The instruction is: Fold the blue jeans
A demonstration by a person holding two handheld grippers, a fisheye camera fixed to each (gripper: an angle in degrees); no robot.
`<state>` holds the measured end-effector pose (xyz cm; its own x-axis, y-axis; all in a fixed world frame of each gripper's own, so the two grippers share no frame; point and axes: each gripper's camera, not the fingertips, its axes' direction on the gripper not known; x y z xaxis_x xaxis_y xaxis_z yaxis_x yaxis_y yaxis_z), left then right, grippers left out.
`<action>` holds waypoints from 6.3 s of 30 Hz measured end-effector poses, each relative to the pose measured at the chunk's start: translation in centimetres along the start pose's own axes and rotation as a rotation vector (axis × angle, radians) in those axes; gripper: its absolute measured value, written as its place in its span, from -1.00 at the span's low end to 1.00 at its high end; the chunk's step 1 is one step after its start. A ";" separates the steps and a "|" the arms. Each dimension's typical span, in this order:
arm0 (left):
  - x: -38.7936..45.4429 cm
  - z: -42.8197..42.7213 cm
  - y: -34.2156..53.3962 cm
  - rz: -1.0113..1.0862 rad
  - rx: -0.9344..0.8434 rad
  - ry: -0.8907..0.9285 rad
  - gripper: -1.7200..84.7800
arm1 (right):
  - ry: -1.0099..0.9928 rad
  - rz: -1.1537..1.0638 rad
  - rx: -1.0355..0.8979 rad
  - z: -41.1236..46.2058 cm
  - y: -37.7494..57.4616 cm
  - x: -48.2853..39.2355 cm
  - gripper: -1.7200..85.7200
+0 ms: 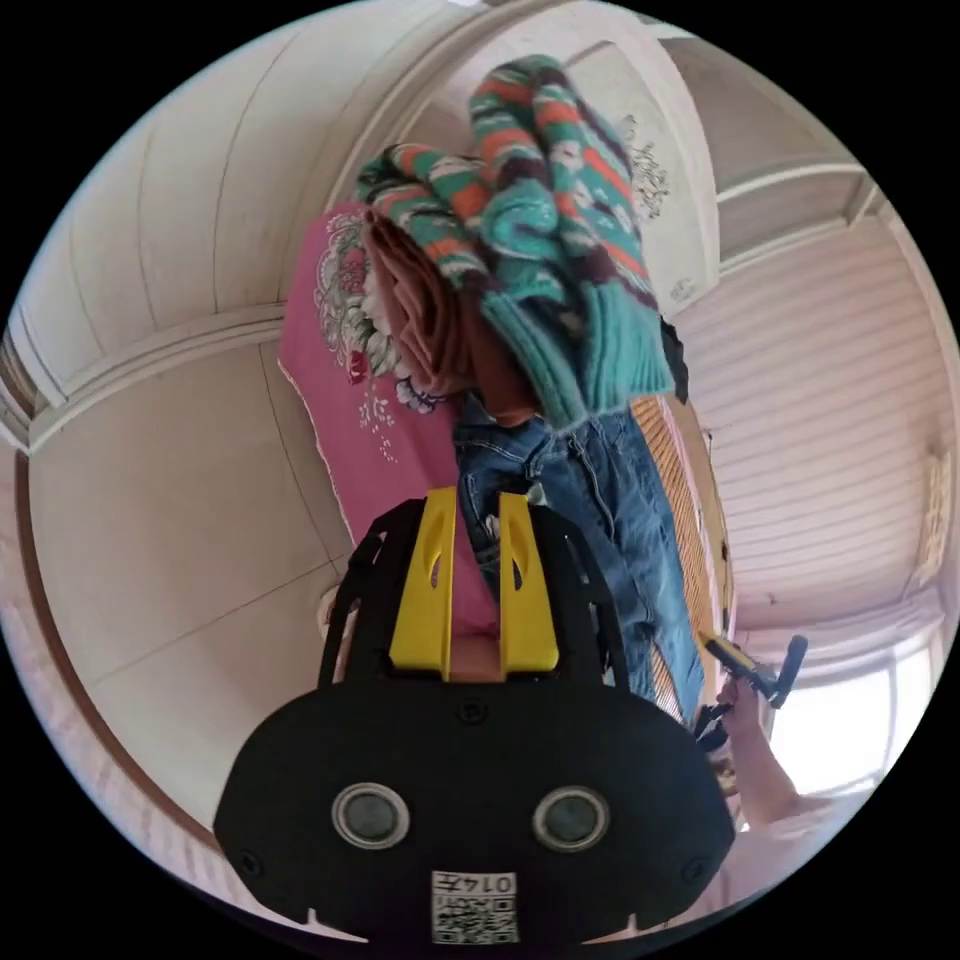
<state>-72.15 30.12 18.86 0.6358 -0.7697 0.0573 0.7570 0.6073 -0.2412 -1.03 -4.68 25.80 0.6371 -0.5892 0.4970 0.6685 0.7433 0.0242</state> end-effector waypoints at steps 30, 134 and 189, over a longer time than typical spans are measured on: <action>48.7 21.8 25.2 1.239 -0.689 -0.085 -0.81 | -0.373 1.676 0.655 -13.9 77.7 9.4 -0.69; 71.2 16.3 40.8 1.806 -0.768 -0.045 -0.88 | 0.339 0.930 -0.008 -10.4 44.2 18.4 -0.98; 60.5 26.6 30.2 1.614 -0.895 -0.122 -0.91 | 0.319 0.885 -0.327 -8.8 42.7 25.2 -0.97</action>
<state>-6.81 7.07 40.79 0.6094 0.4227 -0.6708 -0.7927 0.3450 -0.5026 46.92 9.40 31.75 0.9984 0.0417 -0.0370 -0.0547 0.8607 -0.5061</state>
